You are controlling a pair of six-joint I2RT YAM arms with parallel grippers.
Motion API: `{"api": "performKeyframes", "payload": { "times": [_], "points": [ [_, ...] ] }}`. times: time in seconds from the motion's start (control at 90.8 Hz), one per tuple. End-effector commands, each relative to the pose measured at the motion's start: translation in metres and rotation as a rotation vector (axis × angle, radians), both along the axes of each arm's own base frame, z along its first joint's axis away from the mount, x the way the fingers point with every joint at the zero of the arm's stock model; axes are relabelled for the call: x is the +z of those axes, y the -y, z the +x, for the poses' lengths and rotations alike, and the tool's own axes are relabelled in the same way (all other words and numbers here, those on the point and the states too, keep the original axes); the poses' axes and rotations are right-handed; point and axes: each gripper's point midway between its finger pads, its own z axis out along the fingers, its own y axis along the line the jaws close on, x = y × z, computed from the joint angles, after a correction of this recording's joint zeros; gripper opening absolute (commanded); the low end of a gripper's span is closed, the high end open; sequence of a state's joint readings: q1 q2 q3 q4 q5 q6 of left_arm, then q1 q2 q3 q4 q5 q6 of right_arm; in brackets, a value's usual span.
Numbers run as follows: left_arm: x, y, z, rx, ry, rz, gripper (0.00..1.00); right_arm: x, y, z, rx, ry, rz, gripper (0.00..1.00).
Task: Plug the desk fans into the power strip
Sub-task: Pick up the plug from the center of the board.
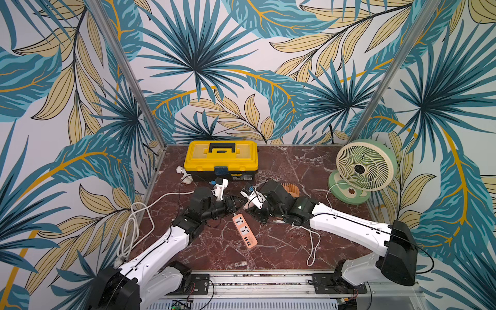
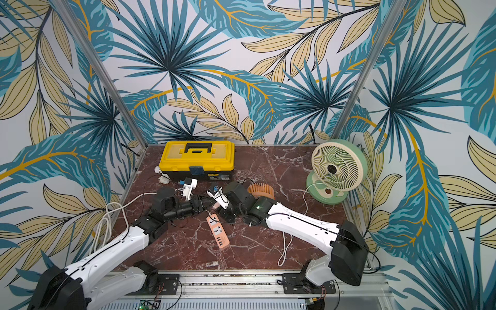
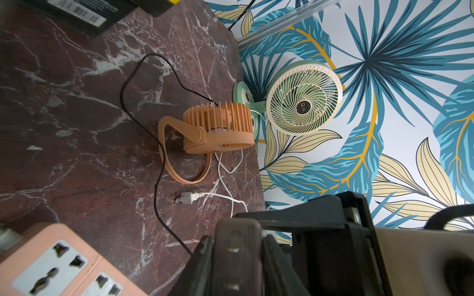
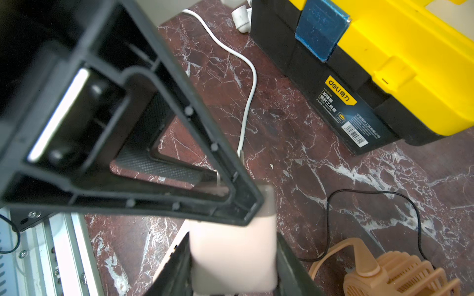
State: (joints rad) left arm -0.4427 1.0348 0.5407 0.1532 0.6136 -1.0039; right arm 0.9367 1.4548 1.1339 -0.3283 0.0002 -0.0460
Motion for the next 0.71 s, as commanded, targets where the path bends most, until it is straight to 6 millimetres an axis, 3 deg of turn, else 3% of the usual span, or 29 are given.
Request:
{"api": "performKeyframes", "payload": {
  "times": [0.0, 0.132, 0.165, 0.242, 0.331, 0.364, 0.397, 0.419, 0.518, 0.694],
  "points": [
    [-0.003, 0.002, -0.002, -0.007, 0.011, -0.005, 0.23, 0.01, -0.007, -0.002, 0.033, 0.027, 0.009, 0.0],
    [0.0, 0.002, 0.0, -0.005, 0.017, -0.004, 0.01, 0.01, -0.006, 0.001, 0.012, 0.035, 0.01, 0.0],
    [-0.001, 0.002, 0.001, 0.0, 0.017, -0.002, 0.0, 0.01, -0.005, 0.002, 0.003, 0.039, 0.01, 0.0],
    [-0.001, 0.001, 0.002, 0.009, 0.029, -0.001, 0.0, 0.013, -0.003, 0.006, -0.028, 0.052, 0.016, 0.11],
    [-0.003, -0.001, 0.004, 0.029, 0.031, 0.0, 0.0, 0.016, 0.003, 0.016, -0.093, 0.078, 0.015, 0.44],
    [-0.003, -0.003, 0.005, 0.043, 0.032, -0.002, 0.0, 0.018, 0.007, 0.021, -0.131, 0.091, 0.009, 0.63],
    [-0.004, -0.006, 0.006, 0.068, 0.032, -0.003, 0.0, 0.021, 0.012, 0.027, -0.174, 0.11, 0.004, 0.89],
    [-0.004, -0.008, 0.007, 0.083, 0.033, -0.004, 0.0, 0.024, 0.016, 0.032, -0.215, 0.125, 0.003, 0.97],
    [0.004, -0.019, 0.013, 0.167, 0.062, -0.012, 0.0, 0.041, 0.04, 0.048, -0.399, 0.177, 0.03, 0.99],
    [0.024, -0.046, 0.027, 0.377, 0.115, -0.055, 0.0, 0.067, 0.051, 0.043, -0.564, 0.089, 0.262, 1.0]
  ]
}}
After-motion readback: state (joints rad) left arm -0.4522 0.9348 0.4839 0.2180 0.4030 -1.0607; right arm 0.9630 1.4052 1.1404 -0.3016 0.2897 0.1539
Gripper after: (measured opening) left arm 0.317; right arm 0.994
